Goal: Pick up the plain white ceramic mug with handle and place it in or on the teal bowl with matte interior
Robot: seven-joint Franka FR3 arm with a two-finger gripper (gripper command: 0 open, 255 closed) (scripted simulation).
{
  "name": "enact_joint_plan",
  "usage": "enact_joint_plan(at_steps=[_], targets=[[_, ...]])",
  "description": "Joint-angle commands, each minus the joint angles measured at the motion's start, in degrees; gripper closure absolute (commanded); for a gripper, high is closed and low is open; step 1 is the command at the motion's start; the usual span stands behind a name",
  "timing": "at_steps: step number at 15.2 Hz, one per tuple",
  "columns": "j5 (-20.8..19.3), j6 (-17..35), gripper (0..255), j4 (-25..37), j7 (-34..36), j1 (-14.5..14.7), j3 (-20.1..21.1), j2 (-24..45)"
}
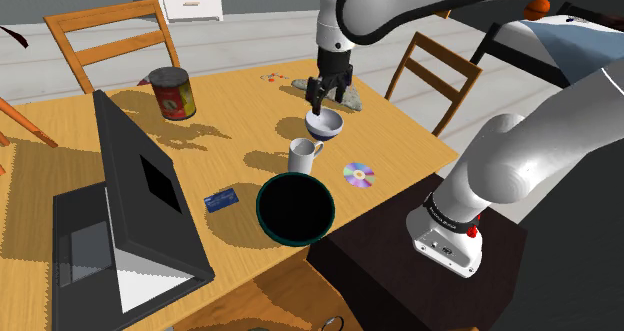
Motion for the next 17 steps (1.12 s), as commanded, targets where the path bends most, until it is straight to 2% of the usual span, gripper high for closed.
enact_joint_plan(at_steps=[1,11,17], targets=[[0.47,2.89,0,-0.16,1.34,0.69,1.19,3.51],[-0.08,13.68,0,5.05,7.24,3.45,5.29,23.6],[-0.73,18.51,0,3.02,7.74,3.64,5.26,26.45]])
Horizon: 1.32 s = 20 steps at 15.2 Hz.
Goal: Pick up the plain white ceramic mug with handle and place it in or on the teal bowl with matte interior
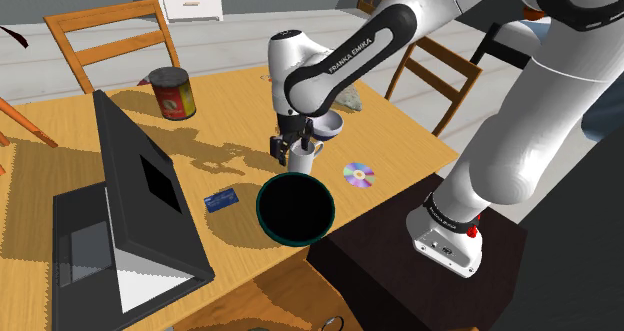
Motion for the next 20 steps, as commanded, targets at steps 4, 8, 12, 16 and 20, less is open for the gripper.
enact_joint_plan(at_steps=[4,8,12,16,20], targets=[[-0.28,2.12,0,-0.97,0.21,0.07,-0.03,1.14],[-0.28,2.12,0,-0.97,0.21,0.07,-0.03,1.14],[-0.28,2.11,255,-0.97,0.21,0.07,-0.02,1.14],[-0.28,2.11,255,-0.97,0.21,0.07,-0.02,1.14],[-0.1,1.35,255,-0.86,0.1,0.04,0.01,0.48]])
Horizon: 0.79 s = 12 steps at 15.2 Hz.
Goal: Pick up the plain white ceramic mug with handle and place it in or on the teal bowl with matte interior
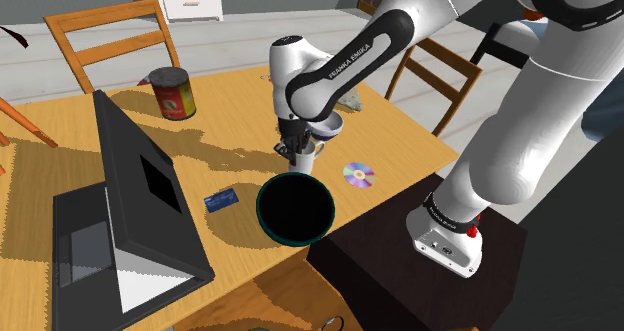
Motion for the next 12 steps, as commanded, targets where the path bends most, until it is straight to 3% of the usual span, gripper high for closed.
enact_joint_plan(at_steps=[1,12], targets=[[0.26,-1.21,255,0.26,-0.12,-0.02,0.06,-0.97],[1.75,-9.83,255,2.57,-1.03,-0.17,0.13,-7.41]])
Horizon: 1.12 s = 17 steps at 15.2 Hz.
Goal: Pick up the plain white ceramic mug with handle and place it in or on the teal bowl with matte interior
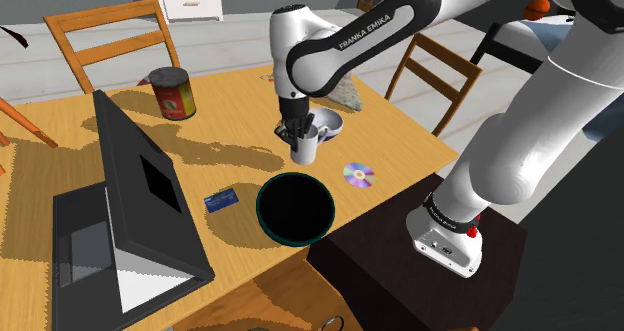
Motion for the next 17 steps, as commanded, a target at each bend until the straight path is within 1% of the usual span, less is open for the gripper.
enact_joint_plan(at_steps=[1,17], targets=[[0.22,-1.68,255,0.57,-0.15,-0.03,-0.03,-1.11],[1.2,-14.29,255,6.82,-0.7,-0.13,-0.44,-7.56]])
